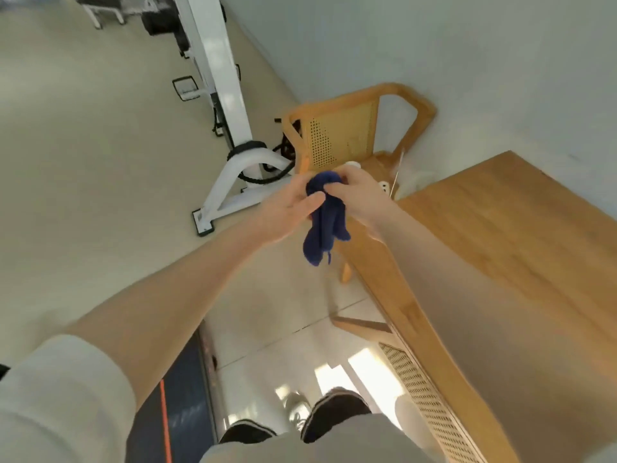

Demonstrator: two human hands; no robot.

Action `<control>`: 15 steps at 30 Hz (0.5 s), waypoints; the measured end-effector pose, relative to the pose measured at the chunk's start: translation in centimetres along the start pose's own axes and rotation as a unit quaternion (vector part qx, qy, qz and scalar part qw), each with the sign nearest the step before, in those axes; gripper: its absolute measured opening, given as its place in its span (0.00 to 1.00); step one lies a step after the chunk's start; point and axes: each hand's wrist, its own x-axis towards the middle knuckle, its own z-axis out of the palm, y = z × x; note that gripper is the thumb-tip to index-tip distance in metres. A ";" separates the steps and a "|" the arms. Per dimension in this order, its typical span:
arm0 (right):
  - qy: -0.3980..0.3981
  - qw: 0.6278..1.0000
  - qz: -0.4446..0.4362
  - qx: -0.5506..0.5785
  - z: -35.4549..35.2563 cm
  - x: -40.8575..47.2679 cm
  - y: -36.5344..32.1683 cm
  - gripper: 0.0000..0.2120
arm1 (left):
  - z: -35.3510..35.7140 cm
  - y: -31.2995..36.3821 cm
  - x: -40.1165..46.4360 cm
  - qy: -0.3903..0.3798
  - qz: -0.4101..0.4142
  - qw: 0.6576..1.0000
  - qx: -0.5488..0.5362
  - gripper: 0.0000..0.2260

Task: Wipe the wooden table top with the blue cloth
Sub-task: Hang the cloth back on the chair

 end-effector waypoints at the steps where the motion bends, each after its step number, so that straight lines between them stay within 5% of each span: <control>1: -0.013 1.000 -0.009 0.009 0.4 1.7 -0.2 0.08 | -1.1 -0.5 1.2 0.009 -0.025 0.999 0.020 0.12; 6: -0.016 0.997 -0.076 -0.009 2.8 10.5 -0.8 0.03 | -6.6 -4.7 8.7 0.046 -0.052 0.997 -0.029 0.19; 10: -0.028 0.990 0.002 0.136 2.7 19.5 -0.4 0.04 | -10.6 -7.5 17.0 0.075 -0.052 0.991 -0.096 0.19; 15: -0.063 0.964 0.050 0.253 -0.6 32.7 0.3 0.09 | -16.2 -9.0 31.0 0.040 -0.041 0.998 -0.004 0.12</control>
